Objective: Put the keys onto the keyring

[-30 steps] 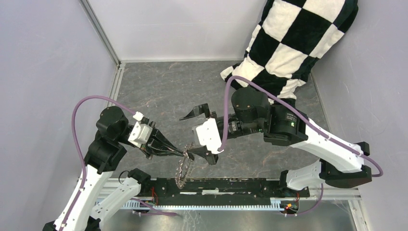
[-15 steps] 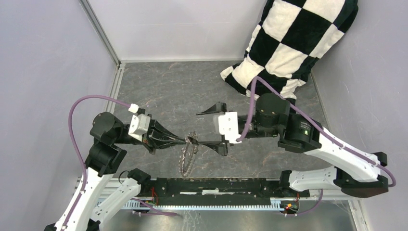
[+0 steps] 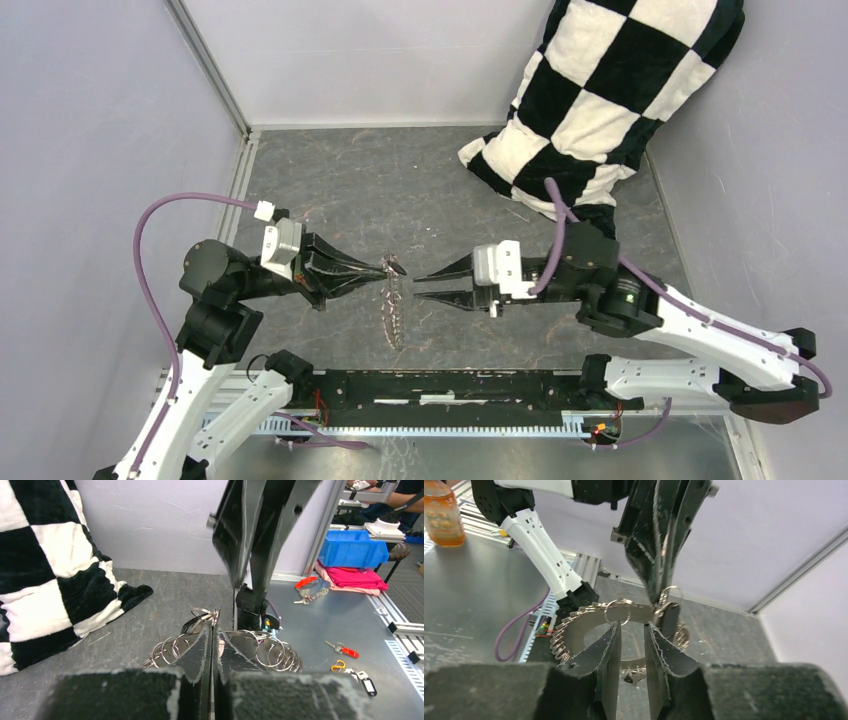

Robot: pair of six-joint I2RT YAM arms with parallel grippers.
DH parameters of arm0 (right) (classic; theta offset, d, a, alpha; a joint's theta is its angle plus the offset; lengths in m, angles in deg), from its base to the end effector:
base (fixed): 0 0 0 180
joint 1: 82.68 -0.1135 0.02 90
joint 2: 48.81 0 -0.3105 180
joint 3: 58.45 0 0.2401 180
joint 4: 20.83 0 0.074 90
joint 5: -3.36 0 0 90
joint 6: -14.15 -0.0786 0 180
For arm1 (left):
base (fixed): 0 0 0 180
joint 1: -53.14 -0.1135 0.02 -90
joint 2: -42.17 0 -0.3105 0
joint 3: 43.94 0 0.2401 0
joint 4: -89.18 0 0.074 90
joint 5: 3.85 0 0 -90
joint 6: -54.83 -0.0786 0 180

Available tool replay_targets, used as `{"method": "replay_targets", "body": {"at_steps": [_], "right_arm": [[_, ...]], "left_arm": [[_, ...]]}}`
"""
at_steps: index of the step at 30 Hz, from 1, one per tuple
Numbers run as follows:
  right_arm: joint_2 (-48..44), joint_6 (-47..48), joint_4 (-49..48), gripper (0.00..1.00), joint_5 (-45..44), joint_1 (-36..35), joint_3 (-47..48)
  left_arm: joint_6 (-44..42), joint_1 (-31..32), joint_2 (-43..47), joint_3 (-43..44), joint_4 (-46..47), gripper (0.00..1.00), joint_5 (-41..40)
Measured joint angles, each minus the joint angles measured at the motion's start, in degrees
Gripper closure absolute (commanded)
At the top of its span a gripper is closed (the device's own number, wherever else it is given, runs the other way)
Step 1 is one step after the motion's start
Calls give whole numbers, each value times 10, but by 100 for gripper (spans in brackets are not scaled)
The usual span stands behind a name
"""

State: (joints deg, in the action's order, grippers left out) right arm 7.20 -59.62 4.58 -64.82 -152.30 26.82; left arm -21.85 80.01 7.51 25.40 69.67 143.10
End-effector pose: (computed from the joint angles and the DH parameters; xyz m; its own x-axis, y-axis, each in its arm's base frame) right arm 0.0431 0.2000 0.4982 0.3018 0.0672 -0.9510 -0.9530 -0.0058 -0.3028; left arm 0.0370 -0.0926 0.4573 0.0041 -0.1429 -0.9897 0.9959 0.0904 -0.0089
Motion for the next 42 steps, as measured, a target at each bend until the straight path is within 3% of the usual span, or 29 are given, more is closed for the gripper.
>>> {"method": "replay_targets", "body": {"at_steps": [6,16,31,42], "right_arm": [[25,-46,-42,65,15,0,-47],[34,-64,-68,64,10,0,-40],[110,-25,59,66,-30,0,142],[151,-12,146,69,-31,0,184]], "left_arm": [[7,0,0,0,9,98,-14],[7,0,3,-6,10,98,-11],[7,0,8,-14,10,98,-12],[7,0,11,-15,10,98,-14]]}}
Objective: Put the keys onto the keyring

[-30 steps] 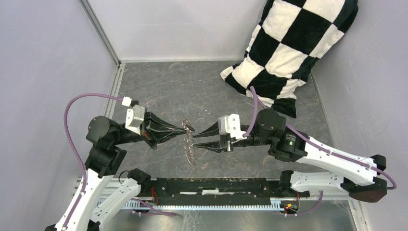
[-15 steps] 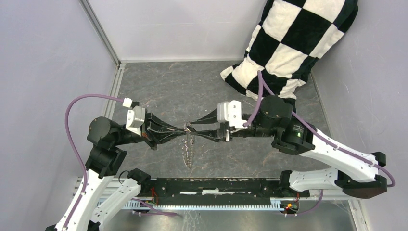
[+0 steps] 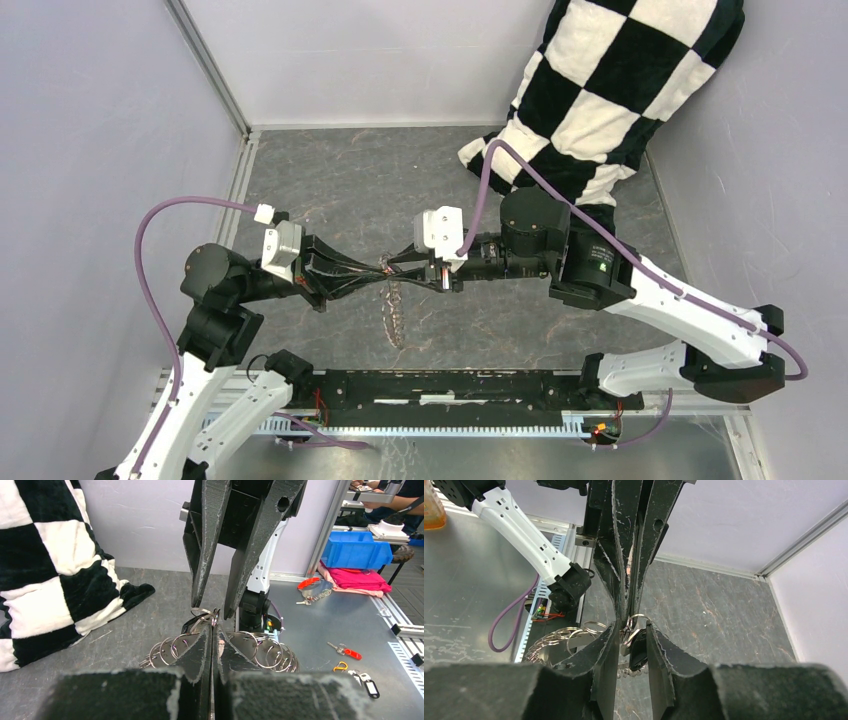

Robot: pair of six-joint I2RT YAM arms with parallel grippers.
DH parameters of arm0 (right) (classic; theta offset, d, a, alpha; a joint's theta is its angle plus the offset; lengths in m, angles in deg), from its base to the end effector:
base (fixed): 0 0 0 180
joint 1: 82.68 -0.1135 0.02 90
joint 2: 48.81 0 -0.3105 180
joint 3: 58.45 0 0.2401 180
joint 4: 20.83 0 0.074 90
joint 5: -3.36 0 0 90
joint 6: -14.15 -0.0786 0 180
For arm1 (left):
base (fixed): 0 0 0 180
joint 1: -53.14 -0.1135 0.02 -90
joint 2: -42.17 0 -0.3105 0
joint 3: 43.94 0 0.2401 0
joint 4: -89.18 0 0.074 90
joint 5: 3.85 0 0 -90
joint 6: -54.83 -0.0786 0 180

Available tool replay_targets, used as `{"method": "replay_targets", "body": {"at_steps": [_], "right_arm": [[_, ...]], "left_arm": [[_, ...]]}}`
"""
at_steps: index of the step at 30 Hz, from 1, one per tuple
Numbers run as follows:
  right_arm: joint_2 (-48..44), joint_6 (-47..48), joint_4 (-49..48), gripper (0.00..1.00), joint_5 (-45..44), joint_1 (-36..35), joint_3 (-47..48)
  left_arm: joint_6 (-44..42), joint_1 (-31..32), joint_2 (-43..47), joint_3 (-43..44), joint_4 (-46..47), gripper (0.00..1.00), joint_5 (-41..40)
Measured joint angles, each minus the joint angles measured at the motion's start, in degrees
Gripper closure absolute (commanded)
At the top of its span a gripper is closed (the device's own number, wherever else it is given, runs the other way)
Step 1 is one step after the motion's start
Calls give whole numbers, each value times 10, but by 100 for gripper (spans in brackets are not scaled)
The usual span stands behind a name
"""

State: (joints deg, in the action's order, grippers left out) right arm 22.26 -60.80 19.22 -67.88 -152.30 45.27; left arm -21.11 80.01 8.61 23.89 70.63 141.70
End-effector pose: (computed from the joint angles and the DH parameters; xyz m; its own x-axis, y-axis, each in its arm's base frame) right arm 0.0698 0.2606 0.5176 0.2160 -0.1246 -0.9684 -0.9761 -0.0016 -0.2175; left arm 0.0365 -0.0911 0.4524 0.0003 -0.1542 -0.9880 0.9936 0.1117 -0.0171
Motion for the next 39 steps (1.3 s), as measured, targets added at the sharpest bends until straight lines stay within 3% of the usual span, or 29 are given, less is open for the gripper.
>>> {"method": "replay_targets", "body": {"at_steps": [5,18,21,24,31,33,37,39], "right_arm": [[0,4,12,75,0,0,7],[9,9,29,78,3,0,13],[12,9,28,85,5,0,15],[15,10,28,99,6,0,17],[18,12,32,100,5,1,20],[18,14,34,99,5,1,21],[18,20,46,99,5,1,21],[17,24,61,99,5,1,20]], "left_arm": [[0,0,0,0,0,98,0],[0,0,1,0,-1,98,0],[0,0,3,0,-1,98,0],[0,0,5,-1,-2,98,0],[-1,0,7,-2,-3,98,0],[-1,0,8,-2,-7,93,0],[-11,0,11,-2,-28,66,0],[-25,0,16,-1,-48,59,0]]}}
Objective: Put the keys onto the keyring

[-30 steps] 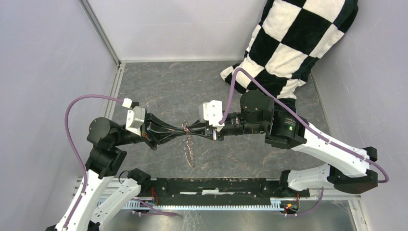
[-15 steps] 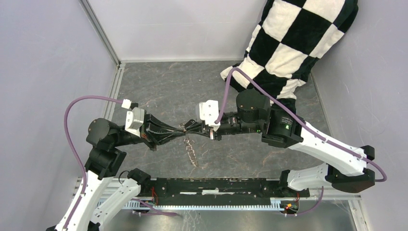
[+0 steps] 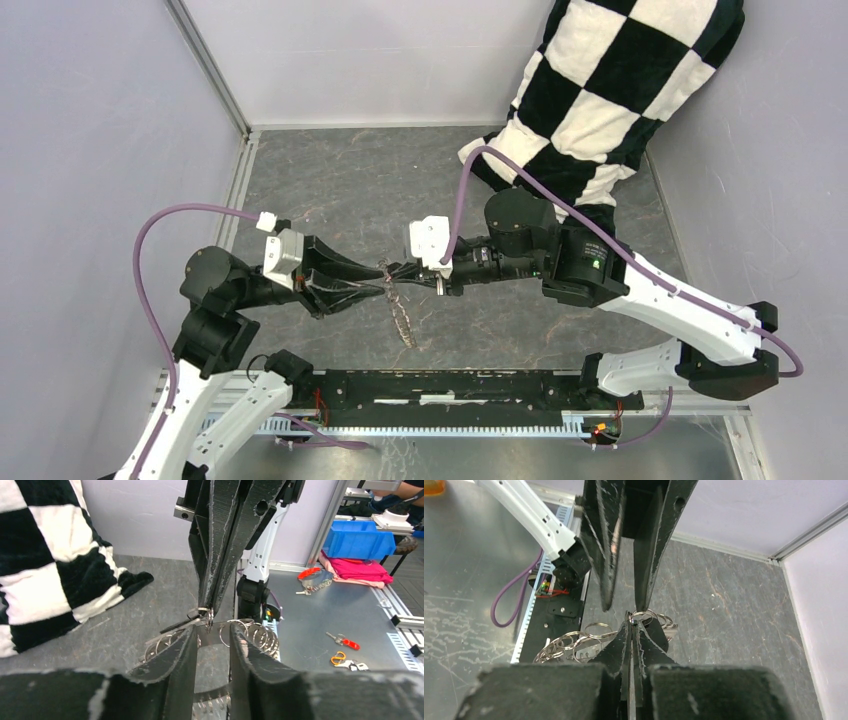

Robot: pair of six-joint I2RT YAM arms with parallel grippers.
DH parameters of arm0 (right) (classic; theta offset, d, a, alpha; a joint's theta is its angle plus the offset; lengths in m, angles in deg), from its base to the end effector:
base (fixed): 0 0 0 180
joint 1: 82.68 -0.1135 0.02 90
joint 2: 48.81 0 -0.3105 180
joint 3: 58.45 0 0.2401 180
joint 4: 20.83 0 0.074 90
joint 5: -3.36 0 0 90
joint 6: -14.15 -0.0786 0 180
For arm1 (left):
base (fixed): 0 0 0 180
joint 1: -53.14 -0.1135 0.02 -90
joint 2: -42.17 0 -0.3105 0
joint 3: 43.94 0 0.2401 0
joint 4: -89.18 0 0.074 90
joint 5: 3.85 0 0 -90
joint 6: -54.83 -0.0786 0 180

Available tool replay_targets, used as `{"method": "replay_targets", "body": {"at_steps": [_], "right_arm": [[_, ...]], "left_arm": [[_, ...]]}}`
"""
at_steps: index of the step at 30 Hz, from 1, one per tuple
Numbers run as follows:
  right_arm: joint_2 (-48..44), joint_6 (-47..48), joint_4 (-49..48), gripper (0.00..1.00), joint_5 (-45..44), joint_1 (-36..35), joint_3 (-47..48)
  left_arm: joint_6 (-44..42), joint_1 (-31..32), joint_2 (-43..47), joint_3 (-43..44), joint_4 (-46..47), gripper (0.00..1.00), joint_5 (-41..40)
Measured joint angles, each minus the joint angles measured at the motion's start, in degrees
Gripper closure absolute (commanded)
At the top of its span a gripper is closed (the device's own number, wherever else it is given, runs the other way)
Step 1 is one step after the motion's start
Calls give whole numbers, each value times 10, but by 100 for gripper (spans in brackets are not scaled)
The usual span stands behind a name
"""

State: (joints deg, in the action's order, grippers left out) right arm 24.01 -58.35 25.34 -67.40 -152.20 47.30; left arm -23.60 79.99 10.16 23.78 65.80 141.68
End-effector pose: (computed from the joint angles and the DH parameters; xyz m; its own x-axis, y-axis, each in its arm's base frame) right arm 0.0716 0.2658 0.5067 0.2233 -0.2136 -0.9511 -0.9747 -0.0361 -0.2207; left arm 0.0309 -0.0883 0.4435 -0.0087 -0.1228 -0.9924 0.9926 0.1190 -0.0235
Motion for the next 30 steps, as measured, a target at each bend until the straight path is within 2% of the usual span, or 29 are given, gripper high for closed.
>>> {"method": "replay_targets", "body": {"at_steps": [2,7,20,30], "right_arm": [[0,6,13,99,1,0,-2],[0,16,37,100,17,0,-13],[23,24,55,99,122,2,-16],[60,25,71,100,149,2,6]], "left_arm": [[-20,0,4,7,-30,56,0],[-89,0,7,46,-103,54,5],[-378,0,-38,78,-283,57,69],[-430,0,-40,97,-331,64,136]]}}
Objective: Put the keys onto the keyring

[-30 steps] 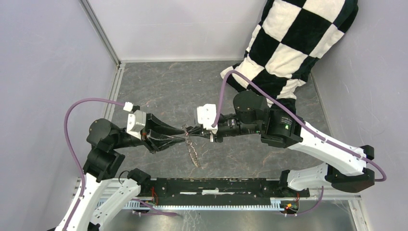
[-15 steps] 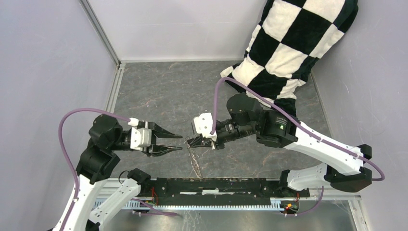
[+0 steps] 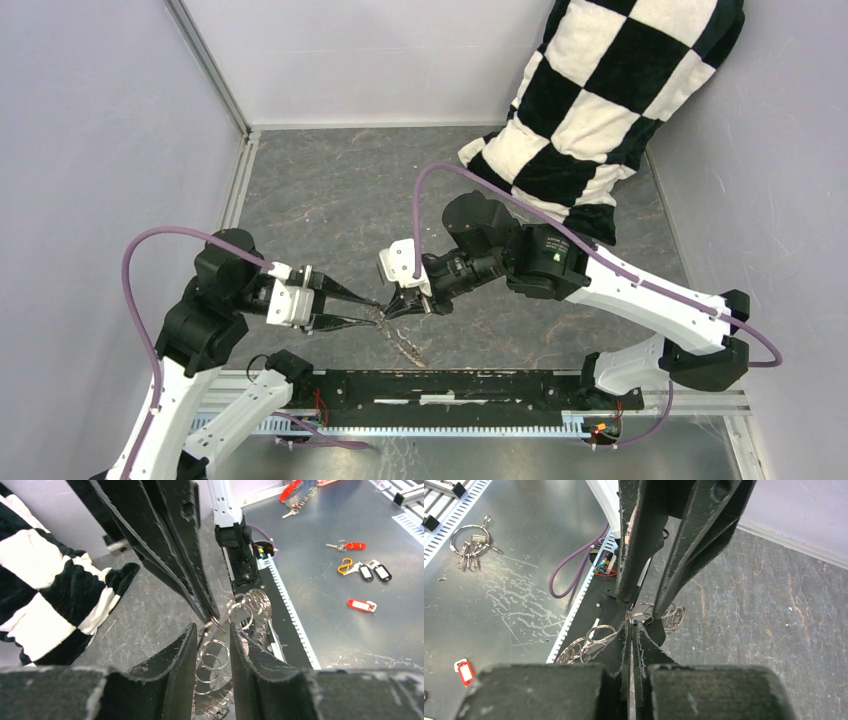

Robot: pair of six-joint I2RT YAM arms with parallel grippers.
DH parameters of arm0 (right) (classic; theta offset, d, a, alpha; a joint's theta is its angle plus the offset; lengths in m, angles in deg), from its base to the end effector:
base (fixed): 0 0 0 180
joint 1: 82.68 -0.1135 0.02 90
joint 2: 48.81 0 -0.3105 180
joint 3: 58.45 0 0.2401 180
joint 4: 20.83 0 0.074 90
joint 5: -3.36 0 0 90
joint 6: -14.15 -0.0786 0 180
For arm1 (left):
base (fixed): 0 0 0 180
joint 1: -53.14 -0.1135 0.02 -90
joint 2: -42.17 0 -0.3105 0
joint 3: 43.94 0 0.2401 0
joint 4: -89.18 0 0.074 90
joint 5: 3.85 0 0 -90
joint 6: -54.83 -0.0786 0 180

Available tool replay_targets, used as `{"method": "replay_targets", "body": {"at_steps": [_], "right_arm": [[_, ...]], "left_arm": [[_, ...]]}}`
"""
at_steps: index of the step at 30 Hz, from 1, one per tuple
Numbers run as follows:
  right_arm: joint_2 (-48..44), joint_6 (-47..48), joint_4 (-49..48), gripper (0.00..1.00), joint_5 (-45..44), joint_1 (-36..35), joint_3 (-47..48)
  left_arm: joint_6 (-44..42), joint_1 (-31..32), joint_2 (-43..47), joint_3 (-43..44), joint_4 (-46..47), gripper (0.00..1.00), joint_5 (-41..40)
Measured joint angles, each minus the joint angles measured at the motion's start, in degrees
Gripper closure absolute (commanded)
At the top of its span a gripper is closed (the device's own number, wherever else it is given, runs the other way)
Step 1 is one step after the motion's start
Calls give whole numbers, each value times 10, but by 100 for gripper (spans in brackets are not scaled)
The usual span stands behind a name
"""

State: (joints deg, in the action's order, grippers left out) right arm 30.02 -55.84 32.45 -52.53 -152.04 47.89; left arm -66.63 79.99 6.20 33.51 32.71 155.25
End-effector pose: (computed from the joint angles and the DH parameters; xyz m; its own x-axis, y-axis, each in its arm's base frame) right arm 0.0638 0.2945 0.4686 0.1820 -0.3204 -0.9296 -0.9478 -0.3091 -0.0791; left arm 0.0089 -0.0868 0.4285 0.3074 0.0530 -0.9501 0.9447 -0.1371 0.2980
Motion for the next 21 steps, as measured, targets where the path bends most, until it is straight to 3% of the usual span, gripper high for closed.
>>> {"method": "replay_targets", "body": {"at_steps": [9,21], "right_arm": [[5,0,2,100,21,0,19],[12,0,12,99,35,0,21]], "left_arm": [[-111,0,-5,19,-98,64,3],[-107,0,28,19,-45,66,-30]]}}
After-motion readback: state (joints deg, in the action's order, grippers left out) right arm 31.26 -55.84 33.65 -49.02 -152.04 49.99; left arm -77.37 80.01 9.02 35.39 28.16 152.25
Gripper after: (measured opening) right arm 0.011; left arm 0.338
